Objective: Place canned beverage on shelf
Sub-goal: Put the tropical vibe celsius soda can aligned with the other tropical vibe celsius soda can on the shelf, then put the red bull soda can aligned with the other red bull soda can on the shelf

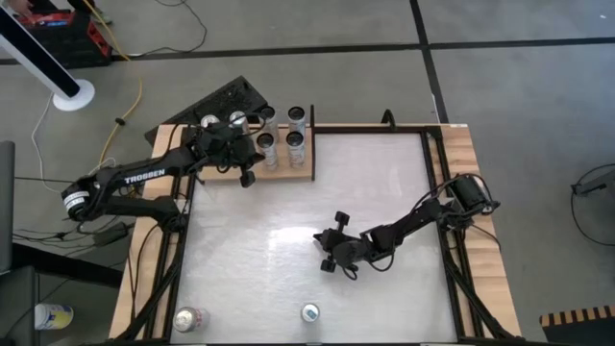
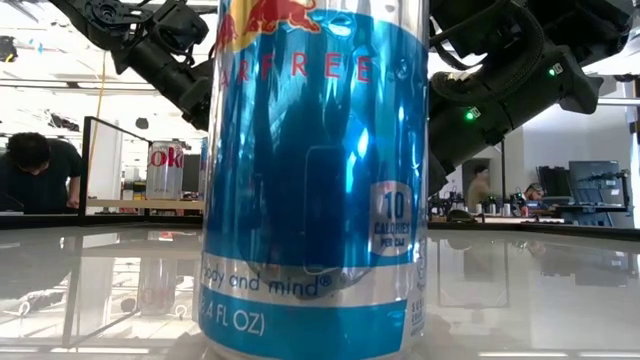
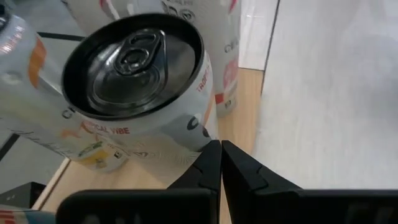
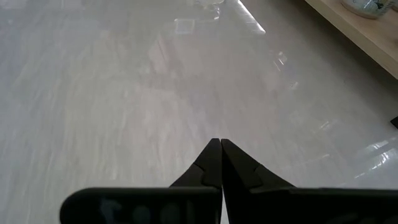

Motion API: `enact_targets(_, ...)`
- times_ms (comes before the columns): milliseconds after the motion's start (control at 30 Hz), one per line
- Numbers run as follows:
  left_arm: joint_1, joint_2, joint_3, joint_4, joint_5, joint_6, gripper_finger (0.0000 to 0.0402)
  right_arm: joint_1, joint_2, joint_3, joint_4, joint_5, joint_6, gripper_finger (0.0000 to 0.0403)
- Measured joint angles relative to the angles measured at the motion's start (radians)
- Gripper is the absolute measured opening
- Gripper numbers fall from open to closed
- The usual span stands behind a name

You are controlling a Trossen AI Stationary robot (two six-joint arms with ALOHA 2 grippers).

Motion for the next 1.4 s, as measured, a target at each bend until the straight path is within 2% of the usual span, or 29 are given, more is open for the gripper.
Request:
enact_targets(367,0.001,0.000,0.000,0.018,-0.052,-0.006,0.0000,0.000,0.000,0.000,0.000,0.000,-0.004,0.0022)
enact_targets(633,-0.020,-0.004,0.003,0.011,0.079,-0.076,0.0000,-0.006,0.000,0.000,0.000,0.000,-0.008,0.0022)
enact_targets(800,-0.086,-0.004,0.036,-0.044,0.097,-0.090,0.0000,-0.007,0.000,0.000,0.000,0.000,-0.008,0.0022)
enact_targets(1100,-0.323,-0.004,0.100,-0.093,0.099,-0.129,0.0000,-0.007,0.000,0.000,0.000,0.000,-0.008,0.0025)
enact_targets(1400,-0.704,-0.004,0.117,-0.068,0.169,-0.158,0.0000,-0.006,0.000,0.000,0.000,0.000,-0.008,0.0027)
